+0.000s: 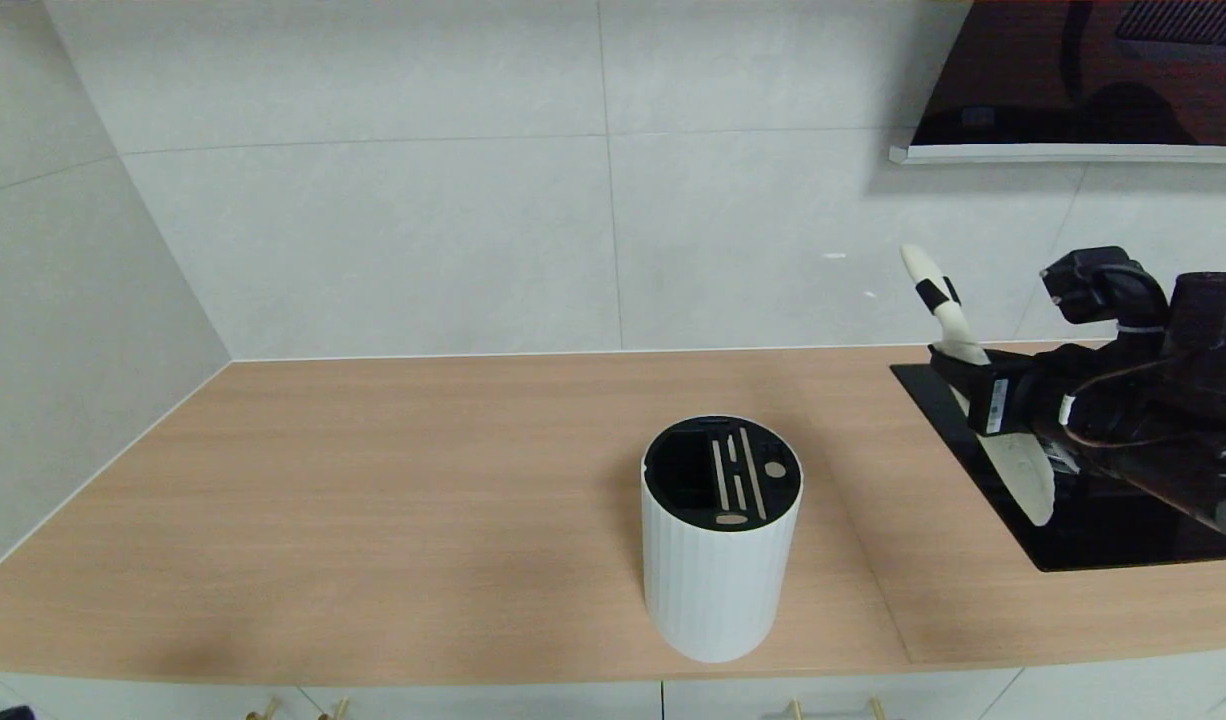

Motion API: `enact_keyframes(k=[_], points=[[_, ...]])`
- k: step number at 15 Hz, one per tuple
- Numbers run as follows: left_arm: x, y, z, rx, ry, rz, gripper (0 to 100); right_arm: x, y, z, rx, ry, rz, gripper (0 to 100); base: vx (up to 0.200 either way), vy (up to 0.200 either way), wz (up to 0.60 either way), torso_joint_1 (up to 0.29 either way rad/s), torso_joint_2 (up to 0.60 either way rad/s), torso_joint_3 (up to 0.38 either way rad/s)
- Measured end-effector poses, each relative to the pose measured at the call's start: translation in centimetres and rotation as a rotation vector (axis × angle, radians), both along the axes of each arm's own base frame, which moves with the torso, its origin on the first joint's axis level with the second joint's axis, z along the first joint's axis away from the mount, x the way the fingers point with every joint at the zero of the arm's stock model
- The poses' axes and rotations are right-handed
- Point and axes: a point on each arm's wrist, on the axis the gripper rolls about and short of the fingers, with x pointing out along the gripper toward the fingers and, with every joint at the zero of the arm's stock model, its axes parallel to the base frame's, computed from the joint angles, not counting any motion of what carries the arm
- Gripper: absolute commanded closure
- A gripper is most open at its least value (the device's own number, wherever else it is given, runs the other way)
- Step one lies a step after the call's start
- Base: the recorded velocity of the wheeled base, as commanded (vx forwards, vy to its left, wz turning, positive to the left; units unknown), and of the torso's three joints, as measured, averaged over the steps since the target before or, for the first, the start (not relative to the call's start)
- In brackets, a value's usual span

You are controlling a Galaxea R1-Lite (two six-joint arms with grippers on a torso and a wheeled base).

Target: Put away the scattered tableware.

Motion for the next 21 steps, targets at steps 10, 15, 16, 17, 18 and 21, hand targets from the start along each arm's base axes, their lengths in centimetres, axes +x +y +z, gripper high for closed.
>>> enact_keyframes(k=[10,15,16,17,18,21], points=[[15.4,-5.0,6.2,-0.054,0.034,-0.317,0,1.1,6.8,2.5,0.021,-0.042,0.196,100,0.0,0.0,0.0,0.0,0.0,0.0],[20.2,-10.2,6.4,-0.305,0.003,-0.422,0,-0.1,8.7,2.8,0.05,-0.044,0.263,100,0.0,0.0,0.0,0.0,0.0,0.0],[20.6,-11.1,6.2,-0.344,0.034,-0.443,0,-0.8,9.2,2.9,0.067,-0.041,0.286,100,0.0,0.0,0.0,0.0,0.0,0.0],[20.9,-11.9,5.9,-0.382,0.056,-0.463,0,-1.4,9.6,3.0,0.074,-0.04,0.308,100,0.0,0.0,0.0,0.0,0.0,0.0],[21.0,-12.6,5.9,-0.404,0.055,-0.483,0,-2.1,10.0,3.1,0.077,-0.04,0.329,100,0.0,0.0,0.0,0.0,0.0,0.0],[21.6,-13.7,5.1,-0.442,0.068,-0.511,0,-3.5,11.2,2.7,0.075,-0.027,0.373,100,0.0,0.0,0.0,0.0,0.0,0.0]])
